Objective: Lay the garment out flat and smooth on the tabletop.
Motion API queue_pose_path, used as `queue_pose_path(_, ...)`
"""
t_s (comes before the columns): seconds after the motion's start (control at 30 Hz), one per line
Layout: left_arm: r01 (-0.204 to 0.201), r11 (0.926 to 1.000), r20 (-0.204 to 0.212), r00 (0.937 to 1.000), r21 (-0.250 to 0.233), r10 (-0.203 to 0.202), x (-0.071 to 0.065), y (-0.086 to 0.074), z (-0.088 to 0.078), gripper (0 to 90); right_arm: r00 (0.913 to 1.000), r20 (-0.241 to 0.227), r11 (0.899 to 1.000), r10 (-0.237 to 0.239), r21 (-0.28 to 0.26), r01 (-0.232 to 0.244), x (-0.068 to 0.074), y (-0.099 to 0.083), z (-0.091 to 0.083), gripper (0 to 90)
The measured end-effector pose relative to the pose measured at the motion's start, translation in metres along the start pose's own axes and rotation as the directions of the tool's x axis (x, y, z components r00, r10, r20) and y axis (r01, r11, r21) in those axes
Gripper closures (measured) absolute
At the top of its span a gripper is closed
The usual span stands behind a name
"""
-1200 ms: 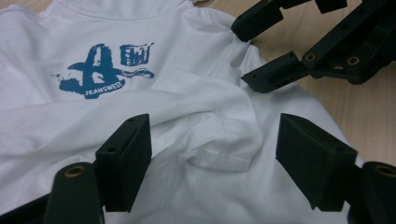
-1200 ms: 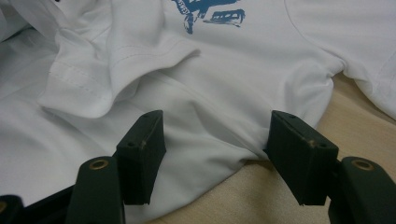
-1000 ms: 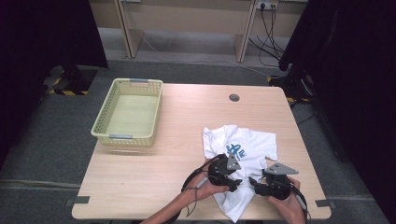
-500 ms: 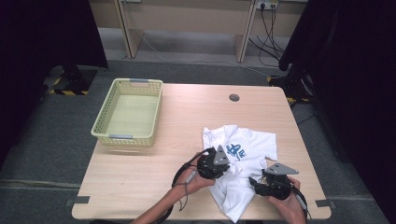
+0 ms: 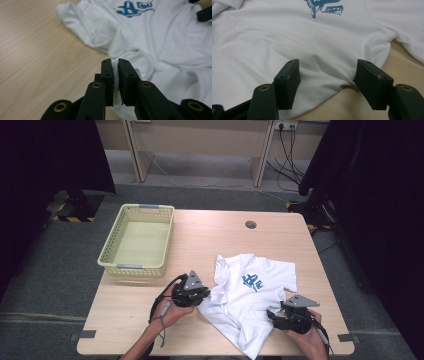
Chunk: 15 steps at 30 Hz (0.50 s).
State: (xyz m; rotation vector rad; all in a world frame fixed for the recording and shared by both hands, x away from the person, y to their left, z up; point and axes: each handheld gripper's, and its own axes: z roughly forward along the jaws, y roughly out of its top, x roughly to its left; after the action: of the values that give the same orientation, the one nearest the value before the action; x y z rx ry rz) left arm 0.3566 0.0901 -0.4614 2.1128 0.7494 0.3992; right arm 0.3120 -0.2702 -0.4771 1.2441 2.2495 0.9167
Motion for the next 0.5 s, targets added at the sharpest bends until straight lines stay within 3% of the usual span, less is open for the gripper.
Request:
queue_pose_path(0.23, 0.095, 0.9953, -0.043, 0.9945, -0.018, -0.096, 0.015, -0.039, -0.023, 81.1, 1.0, 0.0, 1.0, -0.001, -0.002, 0.001, 0.0, 0.0, 0.0, 36.9)
queue_pose_path(0.3, 0.092, 0.9957, -0.05, 0.9946, 0.009, -0.091, 0.015, -0.049, -0.023, 79.4, 1.0, -0.003, 1.0, -0.003, -0.001, 0.003, 0.0, 0.0, 0.0, 36.9)
queue_pose_path(0.37, 0.122, 0.9925, -0.044, 0.9915, -0.006, -0.122, 0.016, -0.055, -0.026, 78.6, 1.0, -0.005, 1.0, -0.004, -0.002, 0.004, -0.001, -0.001, 0.0, 36.9)
queue_pose_path(0.5, 0.12, 0.9927, -0.069, 0.9904, 0.0, -0.12, 0.015, -0.058, -0.034, 74.0, 0.9999, -0.008, 1.0, -0.007, -0.006, 0.007, -0.001, -0.001, 0.0, 36.9)
